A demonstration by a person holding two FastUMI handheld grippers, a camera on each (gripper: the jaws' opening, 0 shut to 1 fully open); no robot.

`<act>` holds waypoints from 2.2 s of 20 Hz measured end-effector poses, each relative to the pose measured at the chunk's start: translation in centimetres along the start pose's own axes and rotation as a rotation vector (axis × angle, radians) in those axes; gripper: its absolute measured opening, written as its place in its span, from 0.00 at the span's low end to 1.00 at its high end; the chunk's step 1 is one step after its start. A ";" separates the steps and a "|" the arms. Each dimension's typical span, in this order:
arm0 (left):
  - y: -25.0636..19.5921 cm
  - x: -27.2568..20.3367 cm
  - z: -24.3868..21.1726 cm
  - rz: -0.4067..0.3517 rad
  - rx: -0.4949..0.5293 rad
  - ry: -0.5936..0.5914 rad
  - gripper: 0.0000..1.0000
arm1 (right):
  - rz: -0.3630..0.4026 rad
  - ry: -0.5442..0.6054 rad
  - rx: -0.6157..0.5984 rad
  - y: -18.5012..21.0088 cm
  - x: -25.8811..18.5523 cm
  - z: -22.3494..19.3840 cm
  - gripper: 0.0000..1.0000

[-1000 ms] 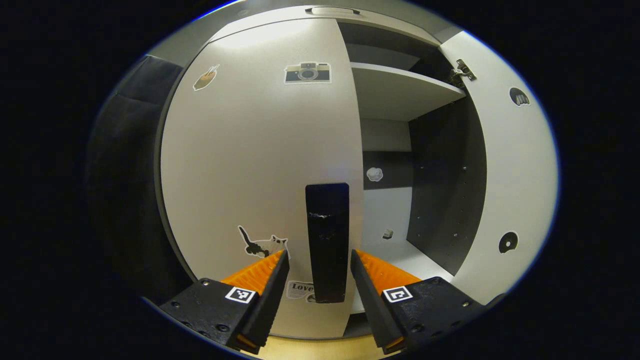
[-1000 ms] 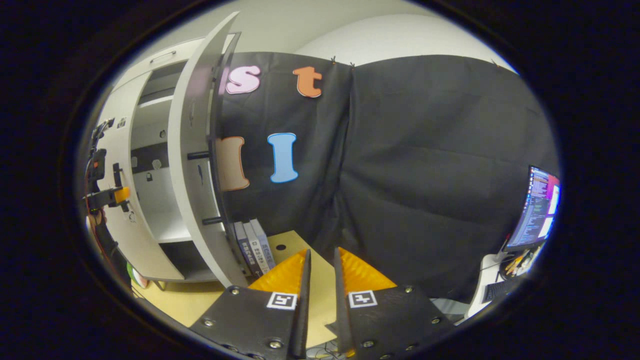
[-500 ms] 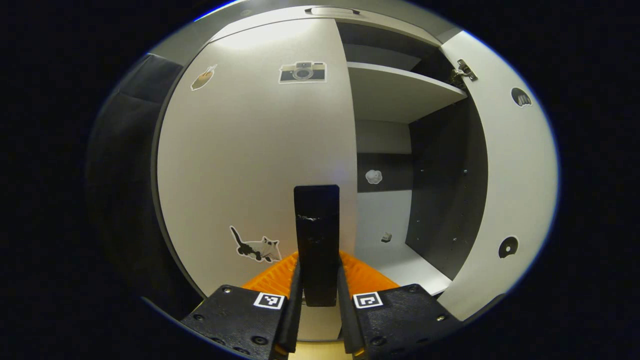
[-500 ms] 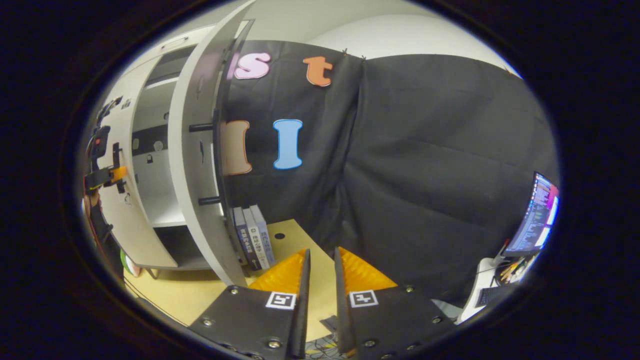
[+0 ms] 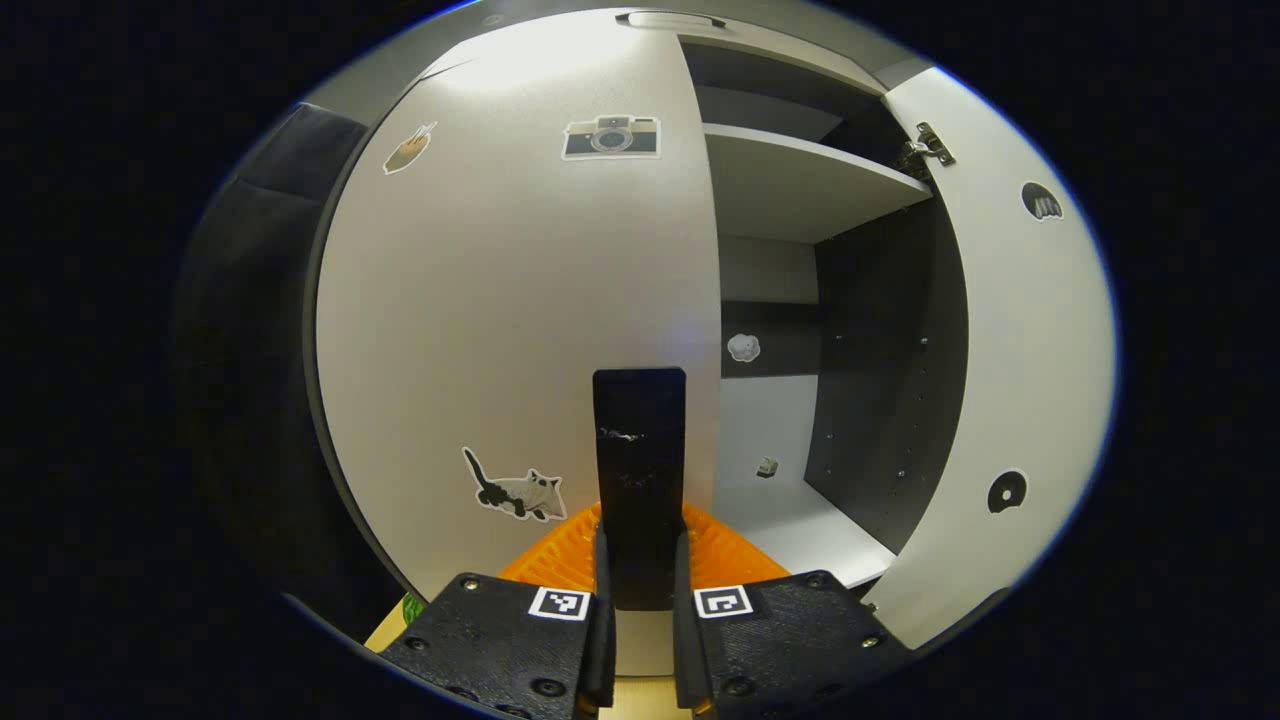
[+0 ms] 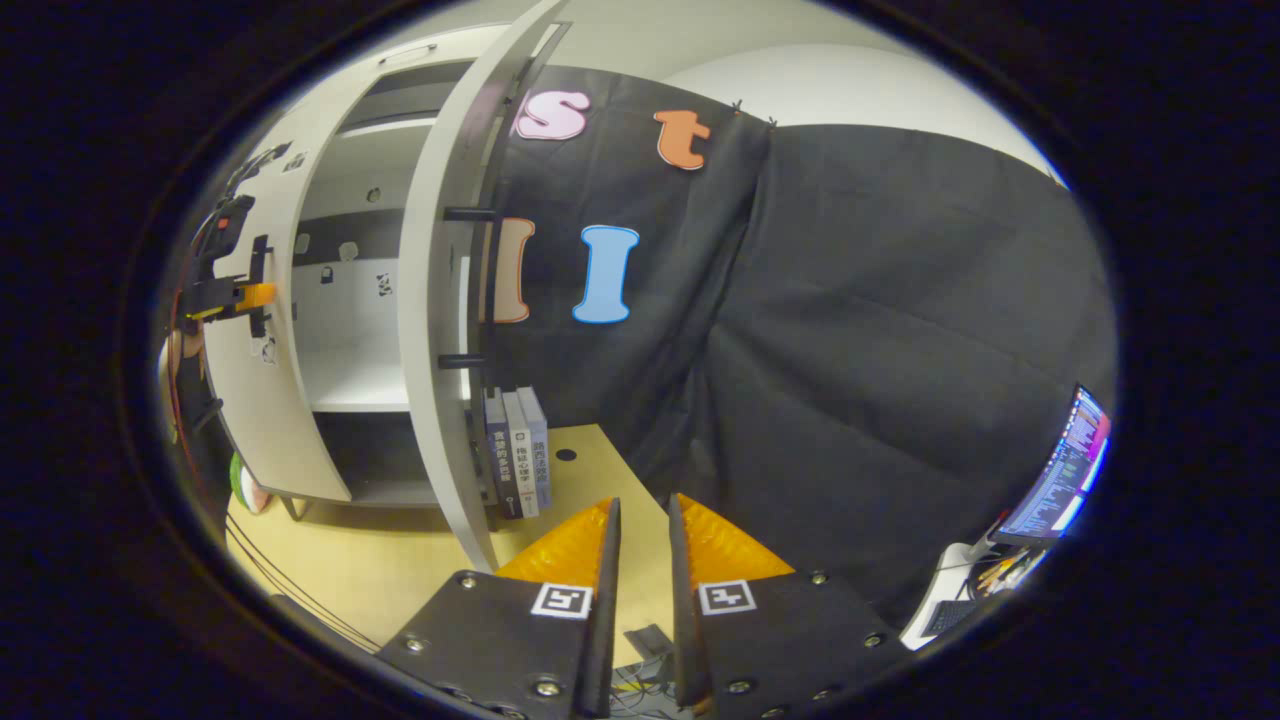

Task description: Open the right door of the double-door shoe cabinet with the right hand, and open the left door with the left hand.

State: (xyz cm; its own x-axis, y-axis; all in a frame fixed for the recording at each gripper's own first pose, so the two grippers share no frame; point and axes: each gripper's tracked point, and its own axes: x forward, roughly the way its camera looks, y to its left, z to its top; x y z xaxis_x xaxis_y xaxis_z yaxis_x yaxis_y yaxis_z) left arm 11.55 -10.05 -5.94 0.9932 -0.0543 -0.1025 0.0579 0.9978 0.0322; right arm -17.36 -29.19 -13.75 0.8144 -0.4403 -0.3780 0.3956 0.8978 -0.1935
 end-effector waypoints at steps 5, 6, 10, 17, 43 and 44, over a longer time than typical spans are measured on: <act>0.3 -2.3 -0.1 -0.025 -0.004 -0.002 0.23 | 0.044 -0.012 -0.010 1.5 -0.5 0.4 0.24; 0.5 -2.8 -0.2 -0.028 -0.005 -0.002 0.23 | 0.055 -0.014 -0.012 1.9 -0.7 0.4 0.24; 1.0 -4.6 -0.3 -0.046 -0.009 -0.005 0.24 | 0.096 -0.012 -0.024 3.4 -1.3 -0.2 0.25; 2.2 -7.6 -0.5 -0.070 -0.012 -0.004 0.23 | 0.164 -0.018 -0.036 6.1 -1.9 -0.1 0.24; 4.3 -9.5 -0.9 -0.034 -0.027 -0.007 0.23 | 0.405 -0.032 -0.123 17.0 -0.8 1.3 0.25; 4.4 -9.6 -1.0 -0.025 -0.030 -0.007 0.22 | 0.416 -0.033 -0.128 17.4 -0.7 1.5 0.25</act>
State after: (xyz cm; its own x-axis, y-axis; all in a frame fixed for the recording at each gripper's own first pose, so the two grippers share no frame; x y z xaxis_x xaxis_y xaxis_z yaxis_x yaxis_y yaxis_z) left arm 2.20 -5.08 -5.78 0.9922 -0.0798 -0.0958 0.0801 0.9968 -0.0007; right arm -10.42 -13.24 -15.52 0.9072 -0.0392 -0.4190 -0.0232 0.9895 -0.1427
